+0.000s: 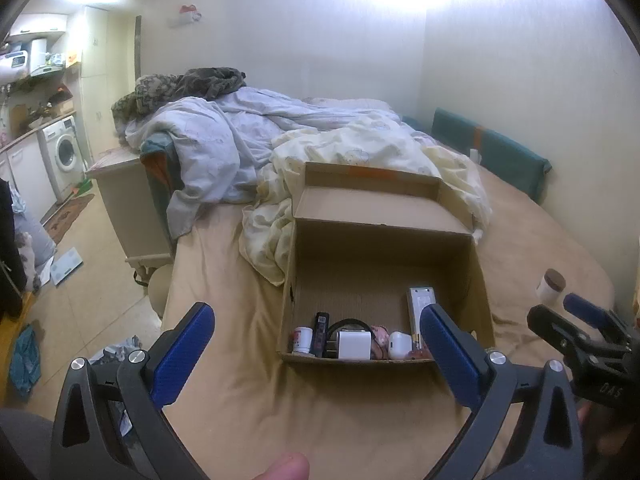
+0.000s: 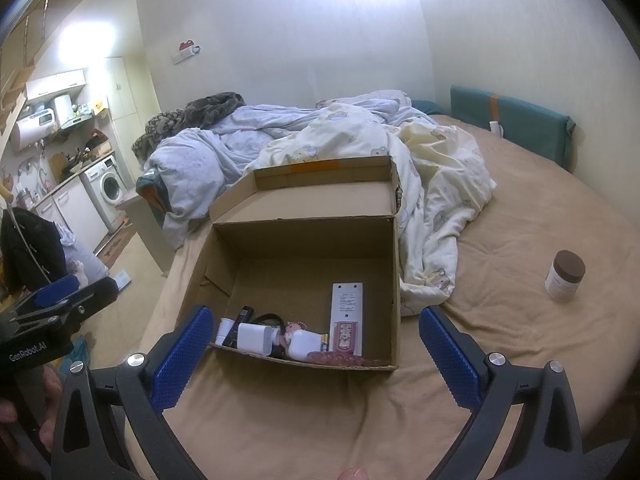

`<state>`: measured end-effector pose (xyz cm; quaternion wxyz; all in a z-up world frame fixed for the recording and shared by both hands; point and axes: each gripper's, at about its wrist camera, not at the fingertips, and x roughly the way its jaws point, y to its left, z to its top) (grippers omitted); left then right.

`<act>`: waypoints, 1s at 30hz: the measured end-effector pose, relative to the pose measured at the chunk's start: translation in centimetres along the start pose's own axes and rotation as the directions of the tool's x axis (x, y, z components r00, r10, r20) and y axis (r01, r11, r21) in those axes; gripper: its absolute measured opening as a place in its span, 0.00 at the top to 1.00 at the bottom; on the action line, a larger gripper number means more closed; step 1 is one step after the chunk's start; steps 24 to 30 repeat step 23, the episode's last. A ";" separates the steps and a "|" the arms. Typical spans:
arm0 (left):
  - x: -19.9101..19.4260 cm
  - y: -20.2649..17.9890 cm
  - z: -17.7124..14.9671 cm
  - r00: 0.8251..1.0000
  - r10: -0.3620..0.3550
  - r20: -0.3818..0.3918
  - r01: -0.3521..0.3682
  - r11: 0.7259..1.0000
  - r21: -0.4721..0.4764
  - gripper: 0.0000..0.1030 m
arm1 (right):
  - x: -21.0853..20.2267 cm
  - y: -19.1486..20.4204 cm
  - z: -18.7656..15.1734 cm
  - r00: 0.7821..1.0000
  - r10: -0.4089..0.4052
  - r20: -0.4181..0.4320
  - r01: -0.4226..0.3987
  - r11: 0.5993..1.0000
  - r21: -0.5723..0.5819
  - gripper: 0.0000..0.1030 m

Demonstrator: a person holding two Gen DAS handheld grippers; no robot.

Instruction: Organize rigid objects

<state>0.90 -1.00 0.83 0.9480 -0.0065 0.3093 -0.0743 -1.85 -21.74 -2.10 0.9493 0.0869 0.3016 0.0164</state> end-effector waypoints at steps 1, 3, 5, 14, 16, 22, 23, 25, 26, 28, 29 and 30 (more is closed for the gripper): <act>0.0 0.0 0.0 1.000 0.000 0.000 0.000 1.000 0.001 0.01 | 0.0 0.0 0.0 1.000 0.000 0.000 0.000 1.000 0.001 0.00; 0.0 -0.1 0.0 1.000 0.000 -0.006 0.000 1.000 0.004 0.01 | 0.0 0.0 0.0 1.000 -0.001 -0.001 0.001 1.000 0.001 0.00; 0.1 -0.2 -0.1 1.000 -0.002 -0.010 0.002 1.000 0.005 0.01 | 0.0 0.0 0.0 1.000 -0.001 -0.002 0.001 1.000 0.001 0.00; 0.7 -0.7 -0.2 1.000 0.010 -0.022 -0.010 1.000 0.009 0.01 | -0.1 0.0 -0.1 1.000 0.001 -0.001 -0.001 1.000 0.003 0.00; 0.7 -0.6 -0.3 1.000 0.015 -0.021 -0.015 1.000 0.008 0.01 | 0.0 0.0 0.0 1.000 -0.003 -0.001 0.003 1.000 0.000 0.00; 0.7 -0.7 -0.4 1.000 0.011 -0.021 -0.011 1.000 0.004 0.01 | -0.1 0.1 0.0 1.000 -0.003 -0.002 0.003 1.000 0.000 0.00; 0.8 -0.9 -0.4 1.000 0.009 -0.021 -0.009 1.000 0.007 0.01 | -0.1 0.1 0.0 1.000 -0.001 -0.002 0.001 1.000 0.000 0.00; 0.8 -0.9 -0.4 1.000 0.009 -0.021 -0.009 1.000 0.007 0.01 | -0.1 0.1 0.0 1.000 -0.001 -0.002 0.001 1.000 0.000 0.00; 0.8 -0.9 -0.4 1.000 0.009 -0.021 -0.009 1.000 0.007 0.01 | -0.1 0.1 0.0 1.000 -0.001 -0.002 0.001 1.000 0.000 0.00; 0.8 -0.9 -0.4 1.000 0.009 -0.021 -0.009 1.000 0.007 0.01 | -0.1 0.1 0.0 1.000 -0.001 -0.002 0.001 1.000 0.000 0.00; 0.8 -0.9 -0.4 1.000 0.009 -0.021 -0.009 1.000 0.007 0.01 | -0.1 0.1 0.0 1.000 -0.001 -0.002 0.001 1.000 0.000 0.00; 0.8 -0.9 -0.4 1.000 0.009 -0.021 -0.009 1.000 0.007 0.01 | -0.1 0.1 0.0 1.000 -0.001 -0.002 0.001 1.000 0.000 0.00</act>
